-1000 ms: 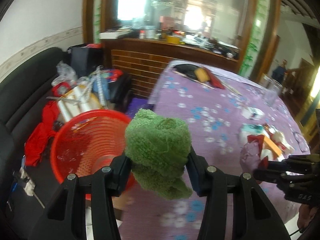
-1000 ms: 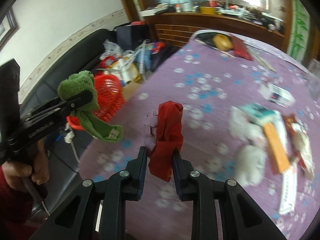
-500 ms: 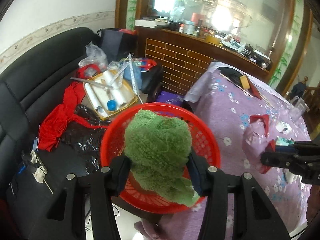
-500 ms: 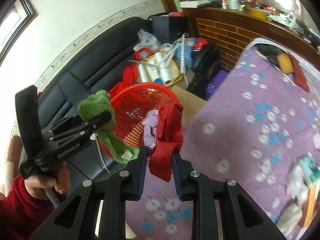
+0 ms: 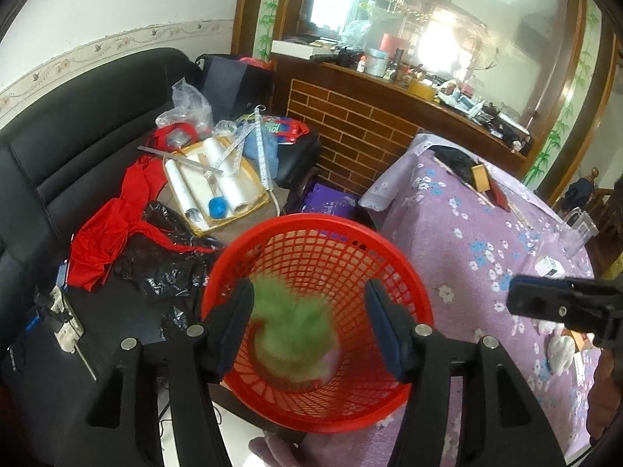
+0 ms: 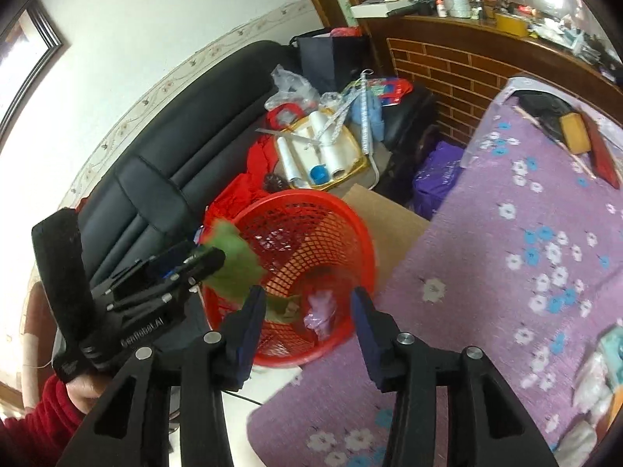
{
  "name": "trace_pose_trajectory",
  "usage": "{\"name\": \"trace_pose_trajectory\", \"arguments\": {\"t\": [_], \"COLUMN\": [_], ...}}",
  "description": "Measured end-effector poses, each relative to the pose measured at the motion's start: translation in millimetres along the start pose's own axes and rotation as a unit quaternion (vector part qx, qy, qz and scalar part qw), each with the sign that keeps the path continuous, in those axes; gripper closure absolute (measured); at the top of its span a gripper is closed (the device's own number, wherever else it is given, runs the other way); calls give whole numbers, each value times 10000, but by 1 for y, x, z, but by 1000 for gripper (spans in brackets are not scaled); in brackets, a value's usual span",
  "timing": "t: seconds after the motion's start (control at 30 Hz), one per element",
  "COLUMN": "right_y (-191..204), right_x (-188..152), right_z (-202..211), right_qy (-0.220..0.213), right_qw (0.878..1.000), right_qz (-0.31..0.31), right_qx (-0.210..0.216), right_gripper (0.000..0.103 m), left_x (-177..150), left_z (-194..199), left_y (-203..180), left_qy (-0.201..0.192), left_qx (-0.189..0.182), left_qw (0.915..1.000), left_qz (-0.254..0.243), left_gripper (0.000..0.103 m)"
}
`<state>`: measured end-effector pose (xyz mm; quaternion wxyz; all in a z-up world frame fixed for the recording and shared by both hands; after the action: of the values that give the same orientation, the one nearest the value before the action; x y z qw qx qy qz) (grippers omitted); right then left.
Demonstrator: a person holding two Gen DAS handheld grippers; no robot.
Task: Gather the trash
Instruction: 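Return the left tool to the table and grasp the white cloth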
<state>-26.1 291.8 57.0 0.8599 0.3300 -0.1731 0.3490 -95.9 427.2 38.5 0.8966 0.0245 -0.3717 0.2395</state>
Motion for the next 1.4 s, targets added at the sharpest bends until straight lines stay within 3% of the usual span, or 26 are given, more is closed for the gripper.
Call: {"name": "trace_pose_trajectory", "arguments": {"t": [0.2, 0.43, 0.73, 1.03, 1.1, 1.3, 1.4], "right_y": [-25, -73, -153, -229, -242, -267, -278], "right_x": [-36, -99, -168, -230, -242, -264, -272], "right_z": [33, 80, 159, 230, 240, 263, 272], "right_qy": [-111, -249, -630, -797, -793, -850, -856], "right_qw": [9988, 9919, 9695, 9452, 9420, 9356, 9352], "right_qz": [-464, -1156, -2129, -2715, -2795, -2976, -2989], "right_qx": [-85, -455, -1035, -1629, -1680, -1701, -1696], "right_gripper": [53, 53, 53, 53, 53, 49, 49], "left_x": [-1, -19, -72, -118, -126, -149, -158], "left_z": [10, 17, 28, 40, 38, 14, -6], "left_y": [-29, -101, -208, -312, -333, -389, -408], "left_qy": [-16, 132, 505, 957, 1063, 1420, 1483], "left_qx": [-262, -838, -1474, -2002, -2039, -1990, -1763], "left_qw": [9996, 9945, 9781, 9585, 9554, 9460, 9470], "left_qz": [-66, -618, -1382, -1789, -1855, -2128, -2239], "left_gripper": [39, 39, 39, 33, 27, 27, 27]}}
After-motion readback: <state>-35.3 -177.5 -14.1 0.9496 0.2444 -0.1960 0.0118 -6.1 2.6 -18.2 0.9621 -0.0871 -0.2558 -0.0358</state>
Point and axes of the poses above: each gripper's, at about its wrist camera, not at the fingertips, and z roughly against the way its jaws point, y to its left, x to its top, the point moved 10 cm from there along -z, roughly the way its jaws point, and after that the axes turned 4 degrees about x, right-handed, at the moved point
